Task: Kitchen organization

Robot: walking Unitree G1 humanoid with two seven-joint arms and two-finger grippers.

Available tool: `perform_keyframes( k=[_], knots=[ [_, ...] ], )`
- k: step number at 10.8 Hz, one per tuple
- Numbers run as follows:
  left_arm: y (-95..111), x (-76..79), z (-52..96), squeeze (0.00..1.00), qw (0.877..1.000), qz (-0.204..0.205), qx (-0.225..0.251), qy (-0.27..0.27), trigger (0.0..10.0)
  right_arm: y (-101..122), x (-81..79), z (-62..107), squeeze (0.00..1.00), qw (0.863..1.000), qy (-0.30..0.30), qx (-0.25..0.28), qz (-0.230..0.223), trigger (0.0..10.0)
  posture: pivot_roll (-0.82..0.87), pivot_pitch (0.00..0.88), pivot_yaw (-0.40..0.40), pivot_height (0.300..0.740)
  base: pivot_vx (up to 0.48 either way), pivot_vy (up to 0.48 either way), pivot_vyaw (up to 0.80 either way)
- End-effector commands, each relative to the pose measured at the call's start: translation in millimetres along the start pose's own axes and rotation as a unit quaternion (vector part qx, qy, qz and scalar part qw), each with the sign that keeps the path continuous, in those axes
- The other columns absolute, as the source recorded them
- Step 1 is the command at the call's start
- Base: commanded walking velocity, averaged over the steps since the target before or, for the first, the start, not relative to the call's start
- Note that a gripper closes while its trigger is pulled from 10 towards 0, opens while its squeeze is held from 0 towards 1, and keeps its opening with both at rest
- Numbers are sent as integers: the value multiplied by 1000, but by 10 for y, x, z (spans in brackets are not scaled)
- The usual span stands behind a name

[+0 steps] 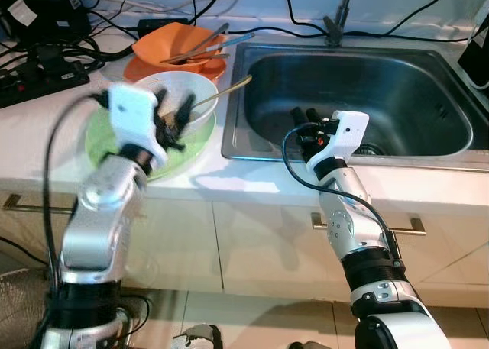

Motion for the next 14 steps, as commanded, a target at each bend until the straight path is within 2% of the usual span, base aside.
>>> perform_keyframes(
  k=[1, 11, 14],
  knots=[
    [-62, -36, 23, 0, 1000, -6, -17, 6, 10000, 34, 18, -22, 0, 1000, -5, 5, 4, 10000, 154, 47, 30, 740, 0, 0, 0],
    [-106, -441, 128, 0, 995, -58, -51, 70, 10000, 45, 48, -33, 0, 1000, -9, 6, 5, 10000, 156, 60, 29, 740, 0, 0, 0],
    [-73, -571, 142, 0, 991, -88, -55, 90, 10000, 55, 64, -34, 0, 1000, -13, 7, 5, 10000, 155, 66, 31, 740, 0, 0, 0]
  ],
)
Point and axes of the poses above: a point about 5 cm out from each wrist's last joint towards the gripper, its own z axis pointing back from the gripper into the wrist, its own y axis along the axis of the wrist's last joint, x = y × z, the point moved 5 cm from there along -z, pointing out of the wrist towards the gripper, and after that the axes turned 11 degrees about z, right-handed, at the moved point
